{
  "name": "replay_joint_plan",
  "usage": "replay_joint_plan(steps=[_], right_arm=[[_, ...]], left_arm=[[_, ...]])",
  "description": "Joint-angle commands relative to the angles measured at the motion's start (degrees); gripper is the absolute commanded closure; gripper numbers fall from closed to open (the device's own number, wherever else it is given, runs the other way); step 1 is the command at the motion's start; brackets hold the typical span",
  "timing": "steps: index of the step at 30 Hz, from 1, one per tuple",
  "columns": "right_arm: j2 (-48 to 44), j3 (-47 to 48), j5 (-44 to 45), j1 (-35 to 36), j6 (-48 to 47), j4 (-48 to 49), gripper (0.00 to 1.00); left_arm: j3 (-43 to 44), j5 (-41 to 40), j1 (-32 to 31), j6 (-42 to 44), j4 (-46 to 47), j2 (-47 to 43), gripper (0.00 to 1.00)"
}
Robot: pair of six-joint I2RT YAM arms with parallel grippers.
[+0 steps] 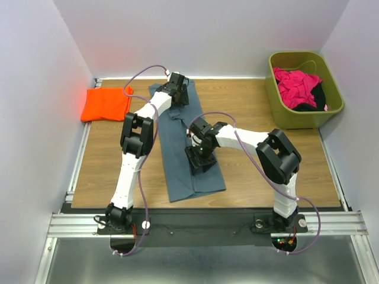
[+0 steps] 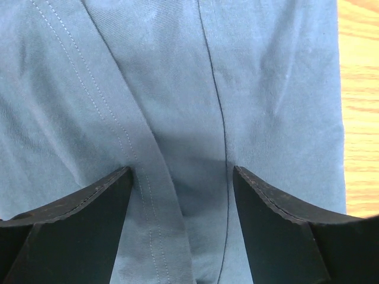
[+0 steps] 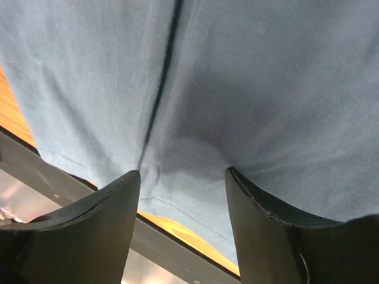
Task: Fold and stack the t-shirts
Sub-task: Fold the tshirt
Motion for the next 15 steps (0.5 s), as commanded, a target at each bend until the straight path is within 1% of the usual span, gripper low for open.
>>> replay_joint_plan(steps=[1,2,5,6,8,9,11,12,13,14,15], right_arm=[[2.1,3.4,1.6,0.5,0.9,3.6,0.34],[0.4,3.7,2.5,0.5,1.0,3.6,0.34],[-4.0,4.0,5.3,0.2,1.5,3.2,0.32],[-5.4,3.2,5.8,0.1,1.7,3.0,0.32],[-9.2,1.9,7.6,-0.9,2.0,2.5,0.31],[-10.5,1.1,8.2,-1.3,2.2,2.2,0.3],[-12.8,-1.8,10.3,-2.4,2.2,1.8,0.29],[-14.1,-2.6,10.4,-2.8,2.2,1.6,0.29],[-14.8,-3.5,10.4,-3.3,2.2,0.9,0.3],[-15.7,-5.3,10.4,-3.4,2.4,0.7,0.32],[-16.3,-6.4,10.5,-3.5,2.7,0.1,0.33]], left_arm=[[1.1,4.7,0.7,1.7,2.8,-0.4,0.18],[0.6,4.9,0.7,1.7,3.1,-1.7,0.18],[-5.2,4.8,0.7,2.1,4.0,-9.2,0.17],[-6.4,4.4,0.7,2.0,3.9,-13.7,0.16],[-8.5,3.9,0.7,1.7,2.8,-18.4,0.16],[-10.6,3.8,0.6,1.3,2.1,-22.8,0.16],[-12.9,2.2,0.4,0.3,-1.0,-27.3,0.16],[-15.7,1.0,0.3,-0.5,-2.5,-31.7,0.16],[-17.5,-1.3,0.0,-2.5,-4.1,-33.9,0.16],[-21.8,-2.0,-0.4,-3.3,-7.2,-38.4,0.16],[-24.6,-2.5,-0.6,-4.6,-8.5,-40.9,0.17]])
